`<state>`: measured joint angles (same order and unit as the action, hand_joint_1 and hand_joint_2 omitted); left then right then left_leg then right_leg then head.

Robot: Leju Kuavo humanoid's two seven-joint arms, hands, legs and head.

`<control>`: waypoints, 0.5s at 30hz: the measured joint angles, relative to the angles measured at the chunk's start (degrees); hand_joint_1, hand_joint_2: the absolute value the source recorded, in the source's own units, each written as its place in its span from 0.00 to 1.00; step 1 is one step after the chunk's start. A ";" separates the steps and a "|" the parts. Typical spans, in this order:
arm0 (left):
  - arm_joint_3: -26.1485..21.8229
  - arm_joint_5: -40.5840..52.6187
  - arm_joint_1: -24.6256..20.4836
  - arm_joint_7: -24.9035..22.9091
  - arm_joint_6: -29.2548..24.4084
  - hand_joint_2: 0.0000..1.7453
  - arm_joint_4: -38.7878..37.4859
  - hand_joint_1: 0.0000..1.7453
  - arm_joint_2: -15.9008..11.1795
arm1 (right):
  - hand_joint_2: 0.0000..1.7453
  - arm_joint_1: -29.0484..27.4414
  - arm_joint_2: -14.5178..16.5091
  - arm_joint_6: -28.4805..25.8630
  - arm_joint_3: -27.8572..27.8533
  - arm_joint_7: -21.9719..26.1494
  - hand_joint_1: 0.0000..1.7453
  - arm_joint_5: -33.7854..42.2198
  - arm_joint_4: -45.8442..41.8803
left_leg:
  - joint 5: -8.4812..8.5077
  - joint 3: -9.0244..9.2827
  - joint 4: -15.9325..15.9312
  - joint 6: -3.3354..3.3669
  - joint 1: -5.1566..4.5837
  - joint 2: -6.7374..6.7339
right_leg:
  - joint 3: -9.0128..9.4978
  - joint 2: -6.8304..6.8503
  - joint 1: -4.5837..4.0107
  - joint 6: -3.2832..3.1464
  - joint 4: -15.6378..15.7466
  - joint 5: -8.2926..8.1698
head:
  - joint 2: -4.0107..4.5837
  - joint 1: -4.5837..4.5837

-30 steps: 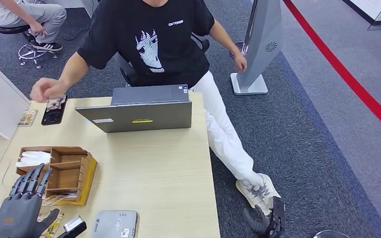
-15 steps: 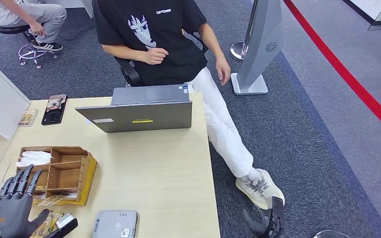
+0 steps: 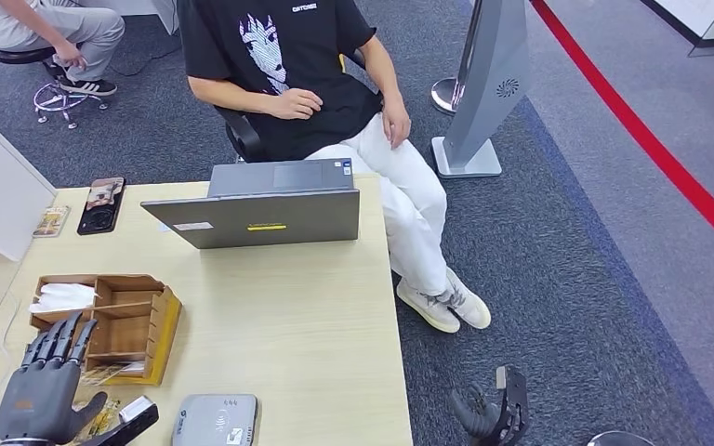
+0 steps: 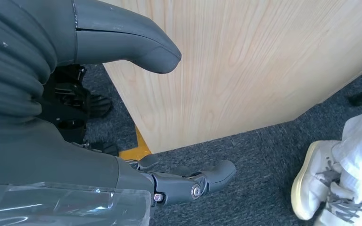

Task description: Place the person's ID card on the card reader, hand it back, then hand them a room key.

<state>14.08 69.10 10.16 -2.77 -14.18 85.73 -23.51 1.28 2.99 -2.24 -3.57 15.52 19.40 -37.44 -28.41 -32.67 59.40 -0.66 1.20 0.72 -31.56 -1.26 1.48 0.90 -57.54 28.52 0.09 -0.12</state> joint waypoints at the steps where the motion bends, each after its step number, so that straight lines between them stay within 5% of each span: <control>1: 0.09 0.01 -0.06 0.02 -0.10 1.00 -0.04 0.50 0.09 | 1.00 0.01 0.00 -0.01 0.07 -0.01 0.00 0.06 0.00 | 0.00 0.00 0.00 0.00 0.00 0.00 | 0.00 0.00 0.00 0.00 0.00 0.00 | 0.00 0.00; 3: 0.24 -0.02 -0.08 0.02 -0.32 1.00 -0.05 1.00 0.19 | 1.00 0.00 0.00 -0.02 0.19 -0.01 0.00 0.13 0.00 | 0.00 0.00 0.00 0.00 0.00 0.00 | 0.00 0.00 0.00 0.00 0.00 0.00 | 0.00 0.00; 15: 0.41 -0.35 -0.07 0.41 -2.39 1.00 -0.04 1.00 0.47 | 1.00 0.00 0.00 -0.23 0.52 0.08 0.00 0.50 0.00 | 0.00 0.00 0.00 0.00 0.00 0.00 | 0.00 0.00 0.00 0.00 0.00 0.00 | 0.00 -0.01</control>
<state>14.49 68.75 10.09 -2.36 -16.57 85.68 -23.04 1.28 2.99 -2.47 -3.05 15.61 19.90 -37.44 -28.41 -32.67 59.40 -0.66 1.20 0.72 -31.56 -1.26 1.48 0.90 -57.54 28.52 0.09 -0.13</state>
